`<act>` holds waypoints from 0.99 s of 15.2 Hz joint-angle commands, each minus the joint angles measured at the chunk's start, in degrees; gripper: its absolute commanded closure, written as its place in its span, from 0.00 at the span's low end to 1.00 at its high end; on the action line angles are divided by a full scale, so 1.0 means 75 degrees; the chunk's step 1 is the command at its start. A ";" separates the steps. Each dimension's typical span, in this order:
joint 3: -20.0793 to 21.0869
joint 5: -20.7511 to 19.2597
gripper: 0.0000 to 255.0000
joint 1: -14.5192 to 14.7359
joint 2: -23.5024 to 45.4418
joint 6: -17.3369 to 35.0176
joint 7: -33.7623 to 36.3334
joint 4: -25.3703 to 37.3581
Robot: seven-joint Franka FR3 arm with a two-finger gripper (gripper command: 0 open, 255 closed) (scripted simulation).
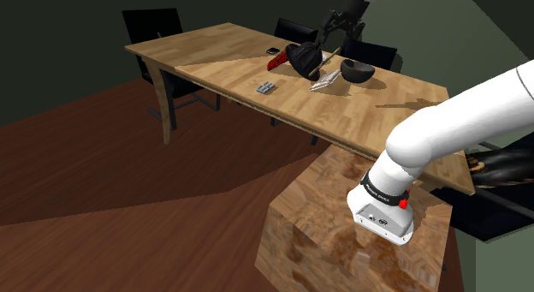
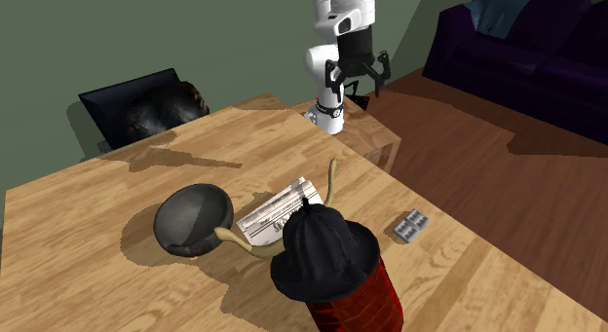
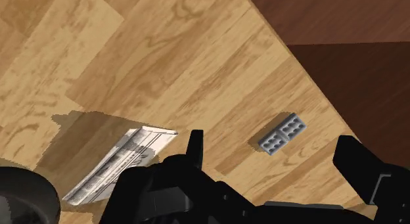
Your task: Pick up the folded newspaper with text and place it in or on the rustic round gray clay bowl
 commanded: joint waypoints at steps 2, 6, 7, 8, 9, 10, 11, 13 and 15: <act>-0.0535 0.0388 0.00 -0.0127 0.0472 0.0561 -0.0092 0.0044; -0.1269 0.1085 0.00 -0.0213 0.1166 0.1184 -0.0330 0.0187; -0.1455 0.1297 0.00 -0.0224 0.1351 0.1324 -0.0413 0.0228; -0.1644 0.1525 0.00 -0.0230 0.1542 0.1457 -0.0506 0.0272; -0.1832 0.1772 0.00 -0.0234 0.1739 0.1580 -0.0611 0.0319; -0.2022 0.2037 0.00 -0.0234 0.1943 0.1694 -0.0727 0.0370; -0.2213 0.2321 0.00 -0.0231 0.2154 0.1796 -0.0855 0.0424; -0.2586 0.2953 0.00 -0.0230 0.2605 0.1959 -0.1148 0.0543; -0.2933 0.3671 0.00 -0.0252 0.3098 0.2055 -0.1488 0.0680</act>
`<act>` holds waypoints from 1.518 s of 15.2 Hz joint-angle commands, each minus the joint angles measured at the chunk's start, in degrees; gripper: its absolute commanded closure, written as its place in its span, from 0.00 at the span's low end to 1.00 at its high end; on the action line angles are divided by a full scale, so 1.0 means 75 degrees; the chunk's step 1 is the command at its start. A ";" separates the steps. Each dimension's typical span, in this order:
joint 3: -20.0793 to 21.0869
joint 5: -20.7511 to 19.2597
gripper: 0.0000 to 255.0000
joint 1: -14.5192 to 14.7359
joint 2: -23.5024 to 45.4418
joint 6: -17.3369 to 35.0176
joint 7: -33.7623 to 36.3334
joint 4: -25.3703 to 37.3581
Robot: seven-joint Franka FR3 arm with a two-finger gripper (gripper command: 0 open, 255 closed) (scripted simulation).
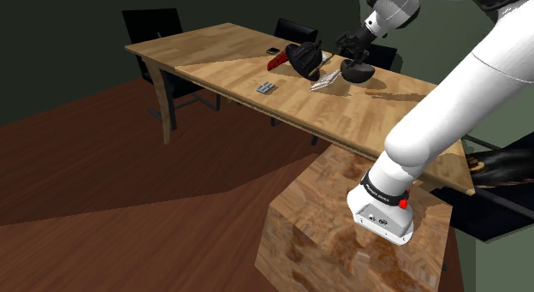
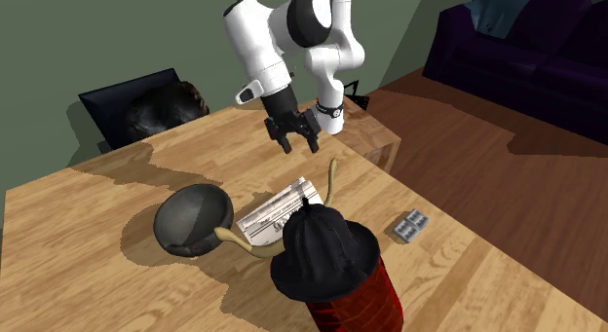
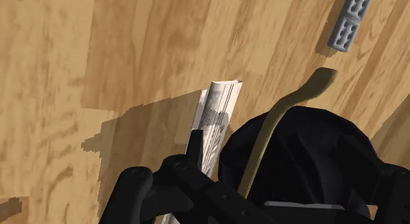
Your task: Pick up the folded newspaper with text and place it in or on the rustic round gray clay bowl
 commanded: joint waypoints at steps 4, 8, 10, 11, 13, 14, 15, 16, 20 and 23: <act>-0.0708 0.2017 0.00 -0.0224 0.1373 -0.0024 -0.0916 0.0439; -0.0830 0.3315 0.00 -0.0661 0.2299 -0.0245 -0.1446 0.0720; -0.0755 0.3507 0.00 -0.0654 0.2455 -0.0162 -0.1545 0.0713; -0.0717 0.3603 0.00 -0.0651 0.2534 -0.0123 -0.1595 0.0713; -0.0639 0.3797 0.00 -0.0645 0.2695 -0.0046 -0.1693 0.0717; -0.0598 0.3895 0.00 -0.0643 0.2776 -0.0009 -0.1742 0.0721; -0.0534 0.4048 0.00 -0.0641 0.2905 0.0047 -0.1818 0.0732; -0.0532 0.4047 0.00 -0.0643 0.2904 0.0047 -0.1817 0.0732; -0.0532 0.4047 0.00 -0.0643 0.2904 0.0047 -0.1817 0.0732; -0.0532 0.4046 0.00 -0.0643 0.2904 0.0046 -0.1817 0.0732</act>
